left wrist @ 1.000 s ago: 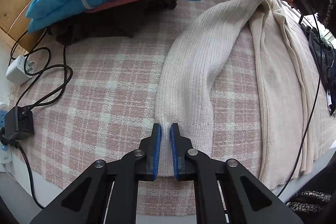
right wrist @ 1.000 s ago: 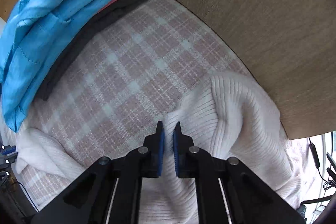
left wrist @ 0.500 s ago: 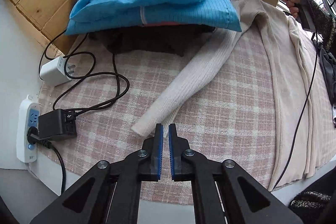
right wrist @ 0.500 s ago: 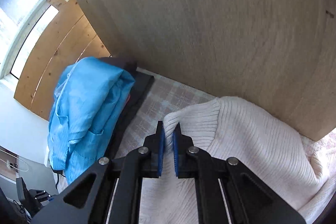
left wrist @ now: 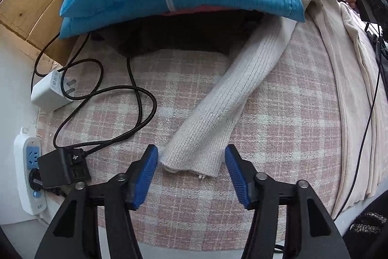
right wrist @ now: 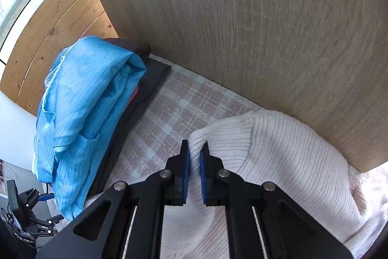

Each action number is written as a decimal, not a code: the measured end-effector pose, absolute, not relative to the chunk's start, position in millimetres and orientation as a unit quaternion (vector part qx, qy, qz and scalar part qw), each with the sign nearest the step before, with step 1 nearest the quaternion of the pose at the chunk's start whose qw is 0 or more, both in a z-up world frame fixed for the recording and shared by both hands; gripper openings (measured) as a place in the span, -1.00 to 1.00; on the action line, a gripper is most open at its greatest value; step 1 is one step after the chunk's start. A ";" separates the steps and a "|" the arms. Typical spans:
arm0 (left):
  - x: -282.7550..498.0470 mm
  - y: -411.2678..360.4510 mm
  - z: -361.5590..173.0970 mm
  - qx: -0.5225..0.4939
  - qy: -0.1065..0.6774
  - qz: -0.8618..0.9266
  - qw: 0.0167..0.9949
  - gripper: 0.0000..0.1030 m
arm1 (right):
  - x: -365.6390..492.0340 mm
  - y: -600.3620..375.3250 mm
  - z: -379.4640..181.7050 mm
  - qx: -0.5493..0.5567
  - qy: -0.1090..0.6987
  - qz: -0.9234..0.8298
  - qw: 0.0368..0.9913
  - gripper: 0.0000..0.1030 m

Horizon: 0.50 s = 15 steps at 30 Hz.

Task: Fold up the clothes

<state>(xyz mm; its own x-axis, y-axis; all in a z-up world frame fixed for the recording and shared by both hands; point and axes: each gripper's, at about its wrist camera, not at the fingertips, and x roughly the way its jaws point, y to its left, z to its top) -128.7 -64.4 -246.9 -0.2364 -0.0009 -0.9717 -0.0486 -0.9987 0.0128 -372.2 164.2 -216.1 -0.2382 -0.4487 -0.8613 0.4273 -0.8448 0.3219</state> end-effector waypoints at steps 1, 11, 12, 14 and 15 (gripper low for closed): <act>-129.6 -64.0 -245.2 -0.613 0.015 0.790 0.017 -0.80 | -371.5 165.3 -215.3 0.550 -0.014 -0.787 0.278 -0.85; -60.4 34.6 -165.8 -0.562 0.069 0.814 0.133 -0.33 | -347.3 236.3 -189.1 0.515 -0.036 -0.809 0.281 -0.84; -44.7 50.9 -169.6 -0.572 0.077 0.800 0.162 -0.12 | -342.9 245.1 -191.0 0.523 -0.006 -0.810 0.265 -0.79; -27.7 77.0 -175.6 -0.586 0.100 0.784 0.176 -0.04 | -336.6 260.3 -195.1 0.545 0.023 -0.803 0.238 -0.63; -24.1 84.0 -182.4 -0.592 0.103 0.779 0.177 -0.03 | -333.6 267.7 -197.2 0.556 0.036 -0.799 0.225 -0.62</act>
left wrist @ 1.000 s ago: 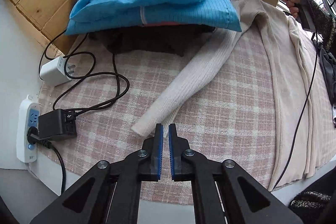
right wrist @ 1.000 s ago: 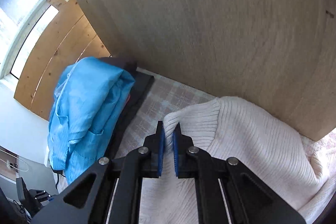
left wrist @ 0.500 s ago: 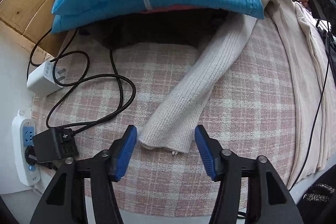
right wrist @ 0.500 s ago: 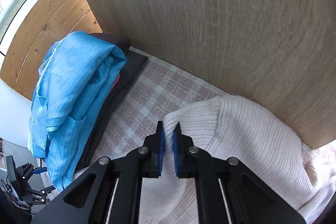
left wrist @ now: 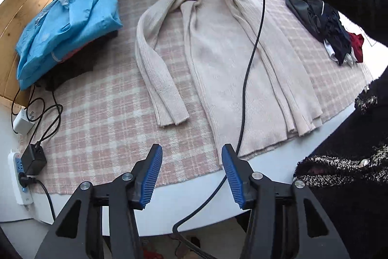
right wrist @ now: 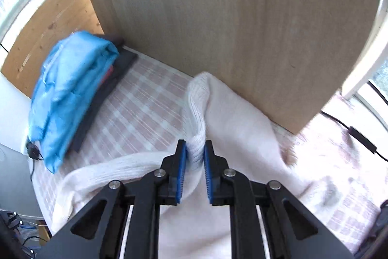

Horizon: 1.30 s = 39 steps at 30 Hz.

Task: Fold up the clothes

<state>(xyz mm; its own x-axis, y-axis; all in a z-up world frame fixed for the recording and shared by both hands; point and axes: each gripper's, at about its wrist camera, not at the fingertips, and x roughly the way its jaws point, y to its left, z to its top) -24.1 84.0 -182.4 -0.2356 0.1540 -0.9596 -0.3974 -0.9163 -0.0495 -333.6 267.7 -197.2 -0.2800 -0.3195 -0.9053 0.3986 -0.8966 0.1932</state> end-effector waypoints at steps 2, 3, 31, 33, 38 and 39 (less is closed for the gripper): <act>-28.7 85.5 -192.7 -0.602 0.088 0.779 0.153 -0.07 | -326.7 276.8 -192.2 0.551 0.031 -0.802 0.228 -0.54; -31.8 85.4 -197.7 -0.607 0.080 0.778 0.140 -0.07 | -324.0 275.5 -189.6 0.551 0.027 -0.802 0.228 -0.45; -114.2 70.8 -212.0 -0.574 0.008 0.813 0.092 -0.85 | -348.6 227.9 -232.1 0.661 -0.051 -0.732 0.159 -0.38; -105.4 71.2 -198.0 -0.564 0.007 0.818 0.110 -0.85 | -350.9 229.4 -238.5 0.669 -0.056 -0.726 0.151 -0.38; -89.7 99.7 -173.4 -0.549 0.015 0.818 0.173 -0.89 | -358.7 233.1 -250.2 0.680 -0.084 -0.714 0.140 -0.32; -87.8 105.3 -172.3 -0.548 0.021 0.816 0.181 -0.89 | -359.7 233.2 -251.1 0.681 -0.087 -0.713 0.142 -0.31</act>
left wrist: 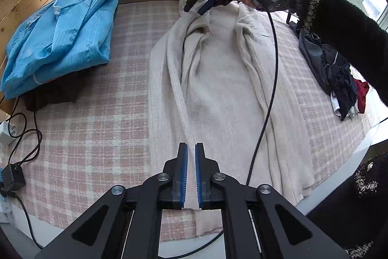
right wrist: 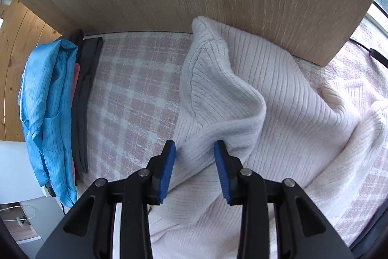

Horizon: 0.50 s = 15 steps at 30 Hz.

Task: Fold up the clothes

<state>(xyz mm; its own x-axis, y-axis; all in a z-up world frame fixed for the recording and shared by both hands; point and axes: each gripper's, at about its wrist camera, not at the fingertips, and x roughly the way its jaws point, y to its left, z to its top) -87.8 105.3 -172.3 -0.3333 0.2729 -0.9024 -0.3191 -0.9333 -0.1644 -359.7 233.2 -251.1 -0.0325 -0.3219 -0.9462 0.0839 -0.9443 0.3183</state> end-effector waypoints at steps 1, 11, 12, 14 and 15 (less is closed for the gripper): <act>-85.0 110.4 -171.7 -0.548 0.027 0.815 0.189 -0.89 | -360.2 232.2 -251.5 0.681 -0.083 -0.713 0.145 -0.30; -85.1 127.4 -216.5 -0.573 0.057 0.805 0.144 -0.23 | -359.4 222.8 -251.4 0.691 -0.057 -0.706 0.144 -0.10; -87.4 128.4 -222.2 -0.576 0.056 0.803 0.141 -0.23 | -359.3 220.3 -251.6 0.690 -0.053 -0.707 0.143 -0.08; -92.2 124.8 -231.5 -0.584 0.049 0.799 0.135 -0.31 | -356.0 209.7 -250.1 0.682 -0.017 -0.717 0.145 -0.08; -94.7 122.7 -236.1 -0.587 0.046 0.797 0.133 -0.45 | -353.3 204.3 -249.4 0.676 0.007 -0.722 0.149 -0.10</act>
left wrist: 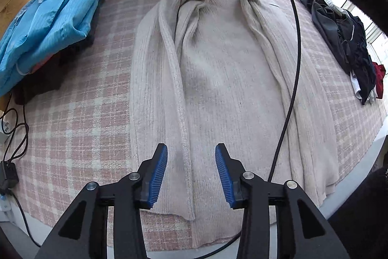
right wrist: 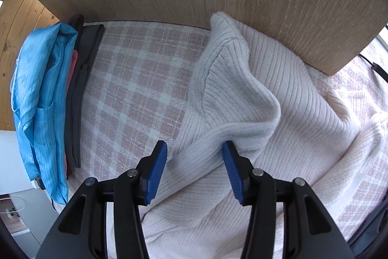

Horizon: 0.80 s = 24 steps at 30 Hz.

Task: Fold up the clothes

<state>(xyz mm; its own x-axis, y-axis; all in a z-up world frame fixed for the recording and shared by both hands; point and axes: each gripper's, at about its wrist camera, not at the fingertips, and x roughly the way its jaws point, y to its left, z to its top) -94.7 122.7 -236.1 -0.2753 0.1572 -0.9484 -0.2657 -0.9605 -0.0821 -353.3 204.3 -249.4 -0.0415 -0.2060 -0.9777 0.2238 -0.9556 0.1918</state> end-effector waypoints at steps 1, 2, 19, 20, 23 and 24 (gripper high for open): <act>-97.2 120.6 -240.7 -0.591 0.043 0.795 0.130 -0.83 | -350.0 200.3 -248.1 0.668 0.028 -0.728 0.154 -0.14; -99.6 118.5 -245.2 -0.594 0.040 0.793 0.127 -0.85 | -347.0 198.6 -246.6 0.659 0.043 -0.734 0.158 -0.34; -50.7 140.9 -169.1 -0.545 0.063 0.813 0.197 -0.41 | -313.5 297.1 -194.0 0.592 -0.093 -0.766 0.233 -0.84; -45.5 152.3 -175.1 -0.558 0.071 0.798 0.216 -0.08 | -310.4 302.8 -200.8 0.610 -0.043 -0.767 0.194 -0.78; -35.5 156.9 -192.0 -0.575 0.084 0.787 0.209 -0.07 | -302.4 317.6 -209.0 0.625 0.037 -0.769 0.125 -0.70; -36.0 153.1 -196.4 -0.580 0.080 0.786 0.198 -0.07 | -299.3 317.2 -201.4 0.610 0.026 -0.778 0.146 -0.70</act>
<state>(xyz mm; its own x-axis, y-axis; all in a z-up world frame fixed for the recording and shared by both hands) -36.0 153.1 -196.4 -0.2489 0.2185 -0.9436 -0.4036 -0.9090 -0.1040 -299.3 317.2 -201.4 -0.2130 -0.1956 -0.9573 0.2580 -0.9562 0.1379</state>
